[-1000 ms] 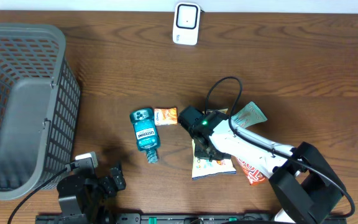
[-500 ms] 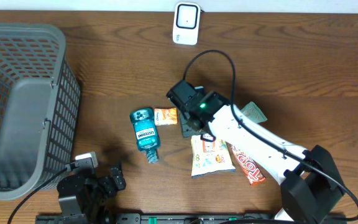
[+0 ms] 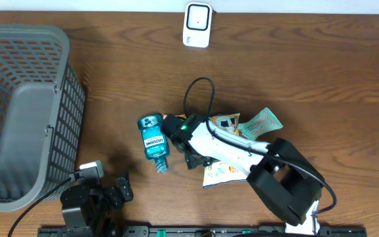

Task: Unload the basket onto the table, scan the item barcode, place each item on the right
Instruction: 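Lower the right gripper onto the yellow chip bag and close on it, then lift the yellow chip bag off the table with the right gripper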

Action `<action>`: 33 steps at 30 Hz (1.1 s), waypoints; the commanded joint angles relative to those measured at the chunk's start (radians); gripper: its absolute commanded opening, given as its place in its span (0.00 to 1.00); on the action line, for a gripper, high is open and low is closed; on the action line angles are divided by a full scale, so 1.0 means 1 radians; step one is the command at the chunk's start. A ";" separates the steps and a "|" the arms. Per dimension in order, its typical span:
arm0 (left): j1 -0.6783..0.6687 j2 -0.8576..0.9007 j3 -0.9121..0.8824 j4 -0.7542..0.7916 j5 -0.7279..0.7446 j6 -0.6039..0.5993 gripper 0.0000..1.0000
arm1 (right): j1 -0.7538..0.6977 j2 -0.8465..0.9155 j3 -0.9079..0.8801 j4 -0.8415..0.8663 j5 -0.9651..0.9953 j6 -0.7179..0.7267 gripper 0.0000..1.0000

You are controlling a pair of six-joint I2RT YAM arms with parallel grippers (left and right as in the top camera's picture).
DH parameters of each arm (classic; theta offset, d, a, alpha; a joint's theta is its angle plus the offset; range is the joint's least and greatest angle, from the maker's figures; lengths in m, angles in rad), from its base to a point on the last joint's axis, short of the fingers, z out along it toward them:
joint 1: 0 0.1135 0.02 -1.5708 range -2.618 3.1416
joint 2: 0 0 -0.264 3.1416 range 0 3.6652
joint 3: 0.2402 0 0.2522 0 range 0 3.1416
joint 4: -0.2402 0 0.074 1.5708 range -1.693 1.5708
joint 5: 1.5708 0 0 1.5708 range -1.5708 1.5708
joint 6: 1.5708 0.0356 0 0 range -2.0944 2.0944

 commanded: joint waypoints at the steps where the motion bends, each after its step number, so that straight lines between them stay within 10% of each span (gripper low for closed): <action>1: 0.000 -0.002 -0.005 -0.037 0.003 -0.005 0.98 | 0.000 0.105 -0.019 -0.023 0.014 0.058 0.70; 4: 0.000 -0.002 -0.005 -0.037 0.002 -0.005 0.98 | -0.001 0.140 -0.019 -0.019 -0.044 0.014 0.30; 5: 0.000 -0.002 -0.005 -0.037 0.003 -0.005 0.98 | -0.003 0.141 -0.019 0.000 -0.092 -0.032 0.01; 12: 0.000 -0.002 -0.005 -0.037 0.003 -0.005 0.98 | -0.060 0.083 0.085 0.024 -0.291 -0.267 0.01; 25: 0.000 -0.002 -0.005 -0.037 0.003 -0.005 0.98 | -0.317 -0.041 0.140 -0.083 -1.466 -1.325 0.01; 30: 0.000 -0.002 -0.005 -0.037 0.002 -0.005 0.98 | -0.372 -0.041 0.140 -0.072 -1.784 -1.313 0.01; 33: 0.000 -0.002 -0.005 -0.037 0.002 -0.005 0.98 | -0.395 -0.041 0.143 -0.075 -1.823 -1.031 0.01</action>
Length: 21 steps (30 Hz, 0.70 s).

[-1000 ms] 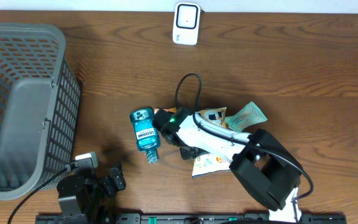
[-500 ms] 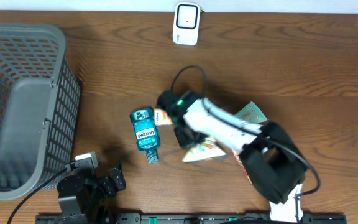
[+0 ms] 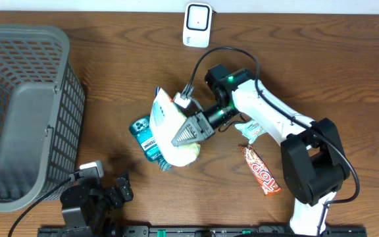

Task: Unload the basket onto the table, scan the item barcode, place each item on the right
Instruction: 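Lift the yellow chip bag off the table with the right gripper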

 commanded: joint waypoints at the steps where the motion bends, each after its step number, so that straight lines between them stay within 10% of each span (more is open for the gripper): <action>1: 0.001 -0.002 -0.005 -0.037 0.003 -0.004 0.98 | -0.039 -0.015 0.002 -0.005 -0.247 0.391 0.01; 7: 0.001 -0.002 -0.005 -0.037 0.003 -0.004 0.98 | -0.085 -0.015 0.002 -0.004 -0.247 0.892 0.01; 21: 0.001 -0.002 -0.005 -0.037 0.003 -0.004 0.98 | -0.103 -0.015 0.002 -0.005 -0.246 1.167 0.01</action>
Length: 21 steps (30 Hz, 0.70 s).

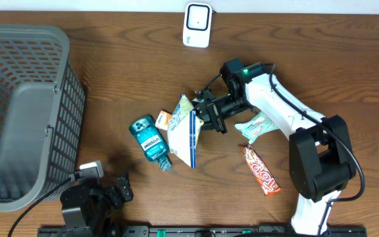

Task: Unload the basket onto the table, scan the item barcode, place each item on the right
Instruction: 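Lift the yellow chip bag off the table with the right gripper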

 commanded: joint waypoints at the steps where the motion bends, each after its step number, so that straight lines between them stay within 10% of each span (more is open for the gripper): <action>1: 0.001 -0.002 -0.005 -0.037 0.003 -0.005 0.98 | -0.003 -0.015 0.002 0.000 -0.065 0.073 0.01; 21: 0.001 -0.002 -0.005 -0.037 0.003 -0.005 0.98 | -0.003 -0.015 0.002 0.003 -0.065 0.060 0.01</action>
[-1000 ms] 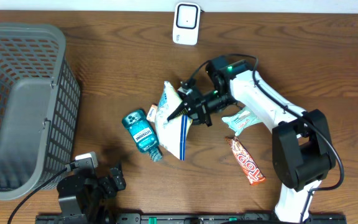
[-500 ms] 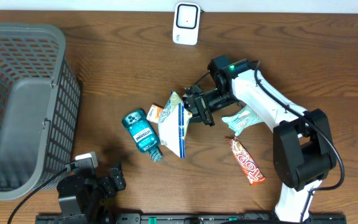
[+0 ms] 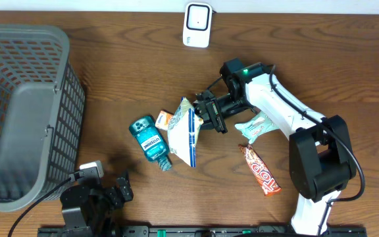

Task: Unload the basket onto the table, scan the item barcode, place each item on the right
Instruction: 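Lift the yellow chip bag off the table with the right gripper, then carry the chip bag up to the white scanner with the right gripper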

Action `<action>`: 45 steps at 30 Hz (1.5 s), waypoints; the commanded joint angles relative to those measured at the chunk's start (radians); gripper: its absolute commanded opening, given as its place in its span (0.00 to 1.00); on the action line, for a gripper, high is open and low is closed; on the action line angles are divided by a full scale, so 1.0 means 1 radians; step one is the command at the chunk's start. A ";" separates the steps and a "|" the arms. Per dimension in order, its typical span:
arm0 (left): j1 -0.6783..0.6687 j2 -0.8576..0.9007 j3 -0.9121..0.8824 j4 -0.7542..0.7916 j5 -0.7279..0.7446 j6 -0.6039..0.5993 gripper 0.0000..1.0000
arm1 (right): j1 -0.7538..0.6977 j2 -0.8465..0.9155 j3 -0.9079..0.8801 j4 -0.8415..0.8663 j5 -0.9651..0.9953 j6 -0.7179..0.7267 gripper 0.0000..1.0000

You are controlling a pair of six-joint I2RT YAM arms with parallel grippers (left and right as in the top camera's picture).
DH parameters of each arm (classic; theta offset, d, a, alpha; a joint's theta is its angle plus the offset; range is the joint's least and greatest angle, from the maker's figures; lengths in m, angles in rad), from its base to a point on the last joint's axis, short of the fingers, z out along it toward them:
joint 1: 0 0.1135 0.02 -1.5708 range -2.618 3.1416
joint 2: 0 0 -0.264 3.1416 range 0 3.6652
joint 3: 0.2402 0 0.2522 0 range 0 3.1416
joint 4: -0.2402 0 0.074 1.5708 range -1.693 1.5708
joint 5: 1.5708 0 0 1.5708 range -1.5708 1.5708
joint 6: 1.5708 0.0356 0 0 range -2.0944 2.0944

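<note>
My right gripper [image 3: 199,115] is shut on the edge of a white snack bag [image 3: 183,133] with blue and green print, holding it up edge-on over the middle of the table. A white barcode scanner [image 3: 197,24] stands at the far edge, well beyond the bag. Just left of the bag a teal mouthwash bottle [image 3: 151,141] lies flat. My left gripper [image 3: 120,191] rests at the front left edge; whether it is open or shut does not show.
A grey wire basket [image 3: 25,112] fills the left side. A pale green packet [image 3: 255,125] lies under the right arm, and an orange candy bar [image 3: 260,171] lies nearer the front right. A small orange item [image 3: 164,119] peeks out behind the bag.
Hardly anything differs: the bag has shifted very slightly in my right gripper's hold, and both arms stand where they did.
My right gripper was low over a pile of packets beside the mouthwash bottle. Then it held the white bag up, face showing, over the bottle. Then the bag was turned edge-on, further right, where it stays now.
</note>
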 commanded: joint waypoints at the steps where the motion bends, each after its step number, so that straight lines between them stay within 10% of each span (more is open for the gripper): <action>1: 0.001 -0.002 -0.005 -0.037 0.003 -0.005 0.98 | -0.003 -0.015 0.002 0.003 -0.065 -0.002 0.01; 26: 0.001 -0.002 -0.005 -0.037 0.003 -0.005 0.98 | -0.029 -0.018 0.002 0.162 0.204 -0.510 0.01; 45: 0.001 -0.002 -0.005 -0.037 0.003 -0.005 0.98 | -0.048 -0.320 0.002 -0.033 0.473 -0.937 0.01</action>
